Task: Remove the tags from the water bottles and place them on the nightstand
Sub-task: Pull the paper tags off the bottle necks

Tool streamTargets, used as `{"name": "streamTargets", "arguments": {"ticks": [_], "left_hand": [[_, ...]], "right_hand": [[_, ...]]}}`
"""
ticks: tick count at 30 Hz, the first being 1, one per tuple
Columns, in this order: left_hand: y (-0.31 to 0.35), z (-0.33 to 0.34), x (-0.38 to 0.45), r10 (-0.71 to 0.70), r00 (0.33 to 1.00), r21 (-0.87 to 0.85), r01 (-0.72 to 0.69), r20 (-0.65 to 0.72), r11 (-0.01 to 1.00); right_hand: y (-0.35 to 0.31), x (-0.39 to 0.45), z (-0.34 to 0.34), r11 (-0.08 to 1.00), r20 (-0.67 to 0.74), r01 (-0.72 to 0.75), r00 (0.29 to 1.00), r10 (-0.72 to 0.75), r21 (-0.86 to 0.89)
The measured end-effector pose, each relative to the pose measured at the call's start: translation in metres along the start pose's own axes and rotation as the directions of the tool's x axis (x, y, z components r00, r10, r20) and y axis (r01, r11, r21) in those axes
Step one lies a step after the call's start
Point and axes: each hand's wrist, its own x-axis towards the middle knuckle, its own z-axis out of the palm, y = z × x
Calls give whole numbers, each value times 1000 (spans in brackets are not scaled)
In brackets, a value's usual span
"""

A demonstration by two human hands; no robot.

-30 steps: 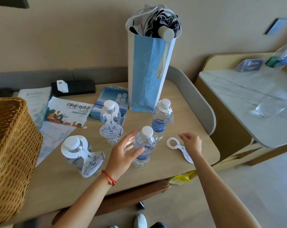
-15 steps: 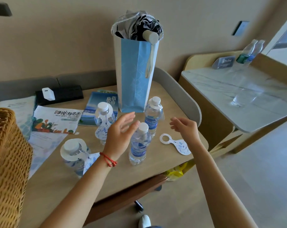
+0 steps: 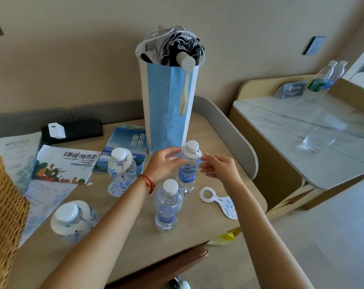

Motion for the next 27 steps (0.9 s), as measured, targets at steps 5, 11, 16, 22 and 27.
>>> {"name": "streamTargets", "arguments": {"ticks": [5, 11, 16, 22, 27], "left_hand": [[-12, 6, 12, 5, 1000, -8, -6, -5, 1000], [-20, 8, 17, 31, 999, -89, -27, 38, 996], [-26, 7, 19, 42, 998, -98, -38, 43, 994], [-28, 7, 19, 45, 998, -85, -41, 44, 996], [-30, 6, 19, 41, 998, -99, -37, 45, 994]], "right_hand": [[2, 9, 4, 997, 38, -56, 998, 54, 54], [3, 14, 8, 992, 32, -76, 997, 73, 100], [2, 15, 13, 994, -18, -27, 999, 29, 107], [3, 13, 15, 984, -34, 40, 999, -35, 175], [5, 12, 17, 960, -41, 93, 996, -85, 264]]}}
